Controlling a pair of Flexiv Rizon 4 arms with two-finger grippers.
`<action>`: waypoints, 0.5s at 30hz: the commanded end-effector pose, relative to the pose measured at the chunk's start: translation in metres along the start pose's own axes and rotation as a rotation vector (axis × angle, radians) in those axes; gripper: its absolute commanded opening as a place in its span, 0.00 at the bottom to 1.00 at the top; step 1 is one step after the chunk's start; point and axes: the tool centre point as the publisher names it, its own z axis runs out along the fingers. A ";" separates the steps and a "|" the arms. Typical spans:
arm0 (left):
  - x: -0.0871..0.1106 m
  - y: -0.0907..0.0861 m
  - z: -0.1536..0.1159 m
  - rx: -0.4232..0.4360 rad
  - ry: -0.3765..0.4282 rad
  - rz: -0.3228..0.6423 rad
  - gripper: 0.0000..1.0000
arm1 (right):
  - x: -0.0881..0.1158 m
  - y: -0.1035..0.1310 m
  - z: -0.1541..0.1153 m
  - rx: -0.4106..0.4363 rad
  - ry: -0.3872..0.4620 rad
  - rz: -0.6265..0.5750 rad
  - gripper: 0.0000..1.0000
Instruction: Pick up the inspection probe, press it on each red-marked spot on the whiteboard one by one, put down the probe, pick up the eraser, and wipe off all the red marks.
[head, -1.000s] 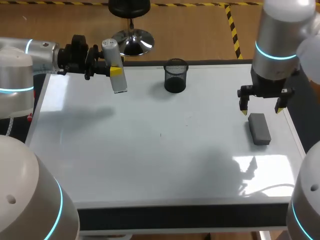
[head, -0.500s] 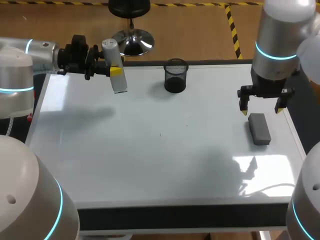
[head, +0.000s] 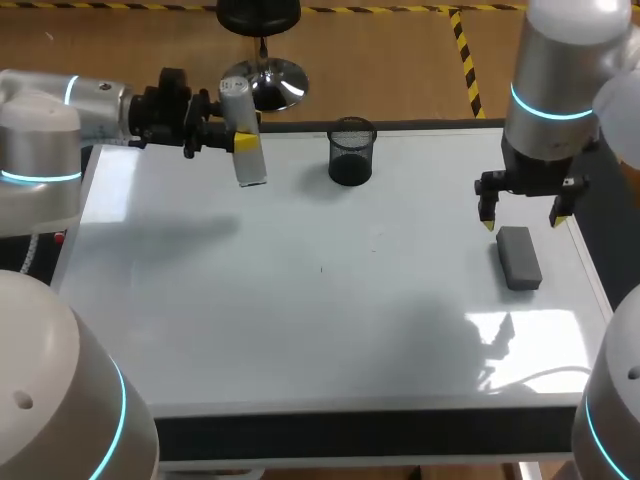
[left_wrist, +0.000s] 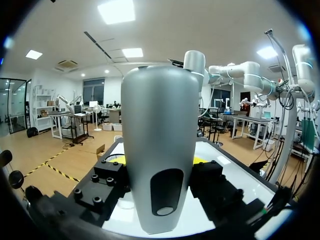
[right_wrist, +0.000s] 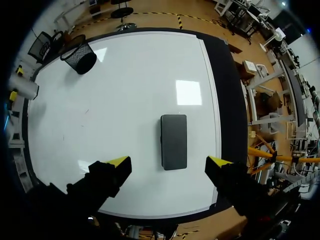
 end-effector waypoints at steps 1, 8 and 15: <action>0.000 -0.007 0.008 -0.005 0.004 -0.002 0.00 | -0.002 -0.001 -0.001 -0.002 0.001 -0.001 1.00; -0.003 -0.023 0.028 0.018 0.056 0.022 0.00 | -0.002 -0.001 -0.001 -0.002 0.001 -0.001 1.00; -0.012 -0.038 0.051 0.028 0.086 0.061 0.00 | -0.002 -0.001 -0.001 -0.002 0.001 -0.001 1.00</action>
